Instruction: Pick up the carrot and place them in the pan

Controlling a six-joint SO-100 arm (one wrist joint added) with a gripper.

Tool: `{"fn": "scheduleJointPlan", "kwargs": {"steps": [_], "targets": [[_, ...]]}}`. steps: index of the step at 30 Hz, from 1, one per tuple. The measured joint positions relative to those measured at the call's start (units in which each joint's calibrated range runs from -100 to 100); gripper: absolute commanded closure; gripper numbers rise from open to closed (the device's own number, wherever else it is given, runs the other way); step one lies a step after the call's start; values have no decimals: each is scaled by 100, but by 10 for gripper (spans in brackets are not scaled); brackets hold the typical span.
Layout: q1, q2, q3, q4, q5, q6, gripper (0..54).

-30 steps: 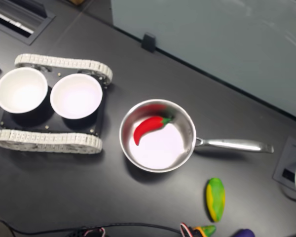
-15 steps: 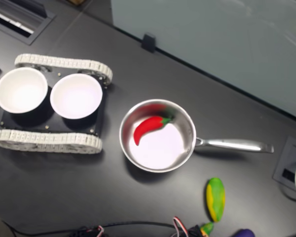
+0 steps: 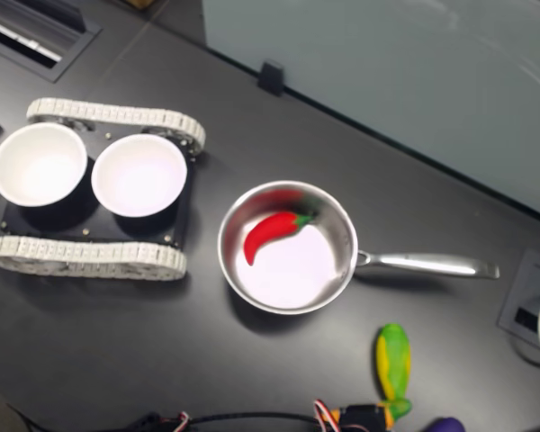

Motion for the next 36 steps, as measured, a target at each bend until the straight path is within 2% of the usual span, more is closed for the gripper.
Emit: {"fn": "scheduleJointPlan", "kwargs": {"steps": [9, 18, 22, 29, 34, 36], "targets": [[-110, -606, -643, 144, -1109, -698, 534], [-143, -1145, -1068, 144, -1910, -1120, 534], [-264, -1380, -1113, 144, -2217, -1166, 534], [-902, -2062, -1113, -85, -2779, -1185, 534], [-1683, -2618, -1005, -263, -3175, -1185, 534], [-2068, -2753, -905, -289, -3302, -1047, 534]]}}
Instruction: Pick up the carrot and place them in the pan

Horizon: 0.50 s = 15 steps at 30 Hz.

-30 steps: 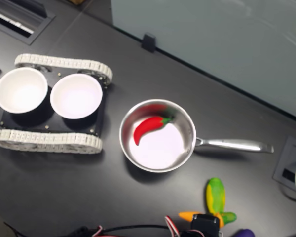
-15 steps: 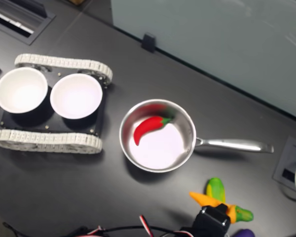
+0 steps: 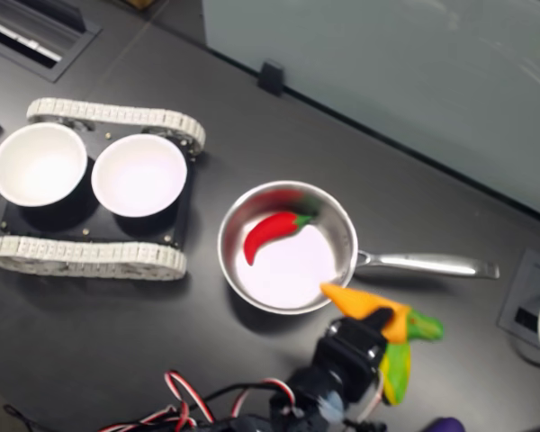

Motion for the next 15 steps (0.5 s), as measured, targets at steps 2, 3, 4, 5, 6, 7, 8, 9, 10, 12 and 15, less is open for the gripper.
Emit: {"fn": "scheduleJointPlan", "kwargs": {"steps": [2, 3, 4, 5, 6, 7, 8, 9, 10, 12, 15], "targets": [[-440, -109, 90, -85, -127, 275, 534], [-715, -177, 154, -127, -186, 450, 534], [-1023, -236, 217, -161, -239, 643, 534], [-1331, -295, 262, -178, -298, 817, 534], [-1683, -354, 308, -187, -357, 964, 534], [-1991, -412, 362, -187, -410, 1056, 535], [-2211, -471, 407, -187, -464, 1102, 535], [-2409, -513, 452, -187, -523, 1129, 535], [-2574, -564, 525, -221, -576, 1185, 535], [-2838, -631, 688, -289, -698, 1258, 535], [-3190, -648, 833, -314, -874, 1258, 535]]}}
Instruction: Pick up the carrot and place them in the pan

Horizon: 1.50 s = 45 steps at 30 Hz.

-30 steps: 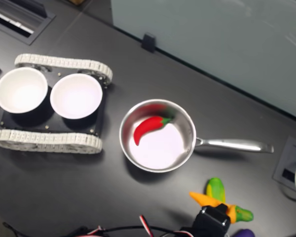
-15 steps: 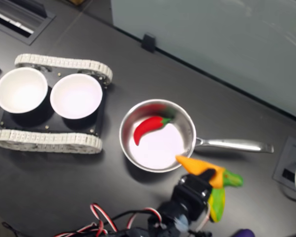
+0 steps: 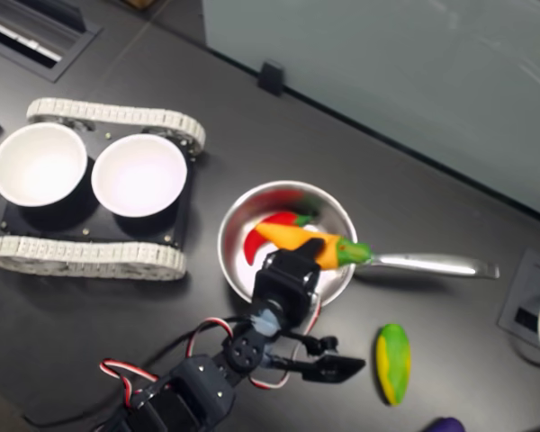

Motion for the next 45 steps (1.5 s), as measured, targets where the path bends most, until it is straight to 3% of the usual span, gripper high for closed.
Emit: {"fn": "scheduleJointPlan", "kwargs": {"steps": [10, 22, 33, 45], "targets": [[-297, 0, 842, -425, -171, 37, 535], [-77, 17, 1466, -952, -171, 37, 535], [-297, 0, 2760, -1487, -283, 37, 535], [-495, 0, 3213, -1844, -283, 37, 533]]}}
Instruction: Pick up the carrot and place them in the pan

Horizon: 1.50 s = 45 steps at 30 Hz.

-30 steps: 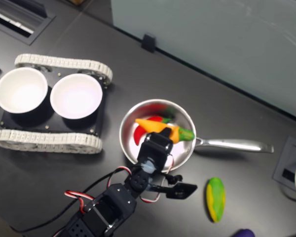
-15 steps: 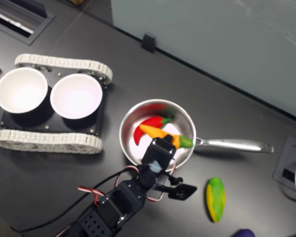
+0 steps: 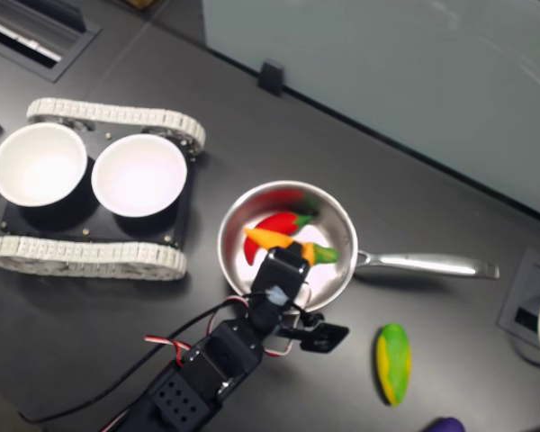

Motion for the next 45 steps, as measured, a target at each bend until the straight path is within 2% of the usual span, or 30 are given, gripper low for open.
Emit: {"fn": "scheduleJointPlan", "kwargs": {"steps": [2, 5, 8, 14, 22, 26, 29, 38, 45], "targets": [[0, 0, 172, -93, 10, 0, 489], [-33, 0, 371, -178, 49, 0, 375], [-121, 0, 471, -195, 68, 73, 301], [-429, 0, 489, -195, 98, 285, 228], [-462, -362, 561, -170, 156, 321, 211], [-462, -690, 561, -42, 176, 331, 237], [-473, -968, 552, 212, 171, 331, 259], [-726, -2214, 552, 884, 59, 331, 273], [-781, -2694, 552, 1079, 29, 331, 278]]}}
